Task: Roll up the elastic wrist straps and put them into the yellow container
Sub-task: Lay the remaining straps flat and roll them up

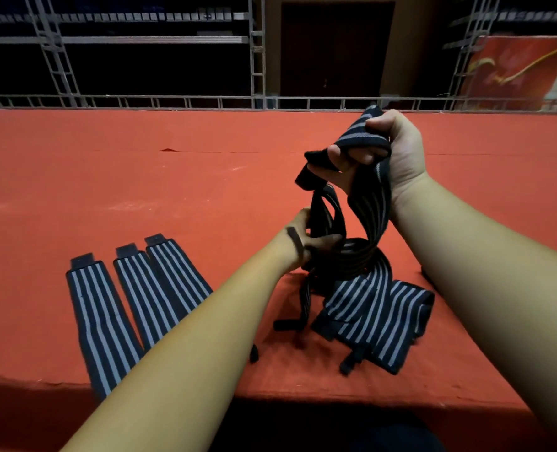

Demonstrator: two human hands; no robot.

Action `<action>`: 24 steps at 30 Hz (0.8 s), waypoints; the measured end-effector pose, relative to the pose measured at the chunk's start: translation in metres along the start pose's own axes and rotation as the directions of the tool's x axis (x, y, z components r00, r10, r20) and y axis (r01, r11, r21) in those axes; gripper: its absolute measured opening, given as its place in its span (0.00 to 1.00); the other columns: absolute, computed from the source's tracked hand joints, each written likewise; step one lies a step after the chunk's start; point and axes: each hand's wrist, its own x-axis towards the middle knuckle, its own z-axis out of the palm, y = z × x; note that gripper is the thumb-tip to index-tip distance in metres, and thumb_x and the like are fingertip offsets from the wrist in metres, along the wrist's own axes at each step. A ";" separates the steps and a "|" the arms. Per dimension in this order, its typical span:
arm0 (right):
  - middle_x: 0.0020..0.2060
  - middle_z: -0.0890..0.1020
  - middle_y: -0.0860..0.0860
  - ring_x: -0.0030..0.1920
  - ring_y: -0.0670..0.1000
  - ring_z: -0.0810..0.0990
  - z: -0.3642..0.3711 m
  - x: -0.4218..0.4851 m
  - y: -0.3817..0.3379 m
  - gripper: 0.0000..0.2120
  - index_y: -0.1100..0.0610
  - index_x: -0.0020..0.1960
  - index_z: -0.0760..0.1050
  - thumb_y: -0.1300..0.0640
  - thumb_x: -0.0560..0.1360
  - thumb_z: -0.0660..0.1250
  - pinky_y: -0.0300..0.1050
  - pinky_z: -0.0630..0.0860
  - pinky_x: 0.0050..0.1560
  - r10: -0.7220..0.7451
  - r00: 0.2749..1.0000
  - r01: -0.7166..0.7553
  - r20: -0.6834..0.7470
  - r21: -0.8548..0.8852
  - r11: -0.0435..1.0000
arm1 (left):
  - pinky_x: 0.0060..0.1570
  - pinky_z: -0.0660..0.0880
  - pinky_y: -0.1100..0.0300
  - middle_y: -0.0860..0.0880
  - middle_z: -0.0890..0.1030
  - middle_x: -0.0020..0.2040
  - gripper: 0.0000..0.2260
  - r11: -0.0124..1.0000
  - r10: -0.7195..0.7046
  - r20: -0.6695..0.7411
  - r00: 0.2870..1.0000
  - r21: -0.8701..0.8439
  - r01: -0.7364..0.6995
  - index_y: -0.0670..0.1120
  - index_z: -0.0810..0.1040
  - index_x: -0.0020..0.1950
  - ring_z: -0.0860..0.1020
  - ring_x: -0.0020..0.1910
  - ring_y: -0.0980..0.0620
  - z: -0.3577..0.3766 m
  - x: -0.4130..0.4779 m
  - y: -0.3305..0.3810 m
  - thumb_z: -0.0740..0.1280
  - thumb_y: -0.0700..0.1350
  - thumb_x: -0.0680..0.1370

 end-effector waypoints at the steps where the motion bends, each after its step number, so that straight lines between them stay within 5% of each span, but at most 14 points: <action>1: 0.21 0.66 0.53 0.35 0.60 0.81 -0.003 -0.002 -0.004 0.24 0.56 0.25 0.67 0.53 0.80 0.56 0.70 0.75 0.71 0.001 1.000 -0.001 0.000 0.013 1.000 | 0.62 0.80 0.54 0.46 0.83 0.66 0.30 1.000 -0.006 -0.029 1.000 0.001 0.006 0.45 0.72 0.77 0.82 0.64 0.45 0.007 0.002 0.001 0.79 0.46 0.78; 4: 0.19 0.64 0.53 0.30 0.58 0.78 -0.014 -0.009 -0.016 0.25 0.55 0.23 0.64 0.54 0.79 0.57 0.66 0.76 0.72 -0.001 0.999 0.001 -0.040 0.024 1.000 | 0.60 0.81 0.47 0.44 0.88 0.59 0.13 0.996 0.001 -0.172 0.985 0.091 0.015 0.46 0.83 0.66 0.85 0.58 0.46 0.024 0.009 0.002 0.72 0.39 0.81; 9: 0.19 0.62 0.53 0.27 0.58 0.74 -0.037 -0.021 -0.033 0.23 0.55 0.23 0.62 0.57 0.76 0.57 0.61 0.82 0.61 -0.088 0.983 0.089 -0.159 -0.003 0.996 | 0.50 0.81 0.50 0.45 0.88 0.46 0.10 0.914 -0.031 -0.175 0.984 0.394 0.099 0.52 0.86 0.48 0.87 0.51 0.42 0.036 0.009 0.008 0.67 0.39 0.77; 13: 0.18 0.61 0.52 0.30 0.54 0.56 -0.055 -0.025 -0.045 0.14 0.54 0.23 0.63 0.60 0.61 0.66 0.44 0.80 0.43 -0.175 0.965 0.190 -0.193 0.063 0.980 | 0.59 0.80 0.52 0.46 0.87 0.61 0.16 0.621 -0.142 -0.051 0.989 0.773 0.129 0.58 0.87 0.63 0.85 0.62 0.43 0.040 -0.001 0.009 0.69 0.43 0.80; 15: 0.18 0.59 0.51 0.26 0.53 0.55 -0.057 -0.027 -0.053 0.14 0.54 0.23 0.62 0.59 0.58 0.67 0.41 0.77 0.42 -0.197 0.959 0.210 -0.202 0.048 0.976 | 0.65 0.79 0.53 0.47 0.84 0.68 0.19 0.600 -0.208 -0.017 0.978 0.788 0.141 0.59 0.84 0.70 0.83 0.68 0.44 0.042 -0.003 0.001 0.68 0.43 0.81; 19: 0.17 0.59 0.53 0.23 0.55 0.66 -0.057 -0.037 -0.056 0.16 0.54 0.22 0.59 0.57 0.64 0.62 0.57 0.75 0.72 -0.152 0.975 0.160 -0.161 0.040 0.986 | 0.72 0.75 0.51 0.42 0.81 0.72 0.23 0.768 -0.235 0.125 0.964 0.632 0.104 0.48 0.79 0.75 0.79 0.72 0.40 0.043 0.004 0.011 0.63 0.39 0.80; 22: 0.17 0.60 0.52 0.24 0.56 0.72 -0.052 -0.042 -0.046 0.17 0.54 0.22 0.60 0.56 0.67 0.61 0.67 0.75 0.72 -0.076 0.995 0.081 -0.072 0.072 0.994 | 0.62 0.76 0.57 0.43 0.78 0.76 0.26 0.979 -0.166 0.184 0.969 0.151 0.139 0.46 0.71 0.81 0.80 0.64 0.46 0.043 0.004 0.040 0.63 0.33 0.82; 24: 0.17 0.61 0.52 0.23 0.56 0.73 -0.044 -0.046 -0.038 0.18 0.54 0.23 0.60 0.57 0.69 0.61 0.67 0.82 0.64 -0.046 0.999 0.049 -0.023 0.141 0.989 | 0.61 0.77 0.53 0.45 0.77 0.76 0.27 0.946 -0.068 0.206 0.976 -0.298 0.129 0.51 0.65 0.83 0.83 0.59 0.47 0.041 0.000 0.058 0.67 0.38 0.86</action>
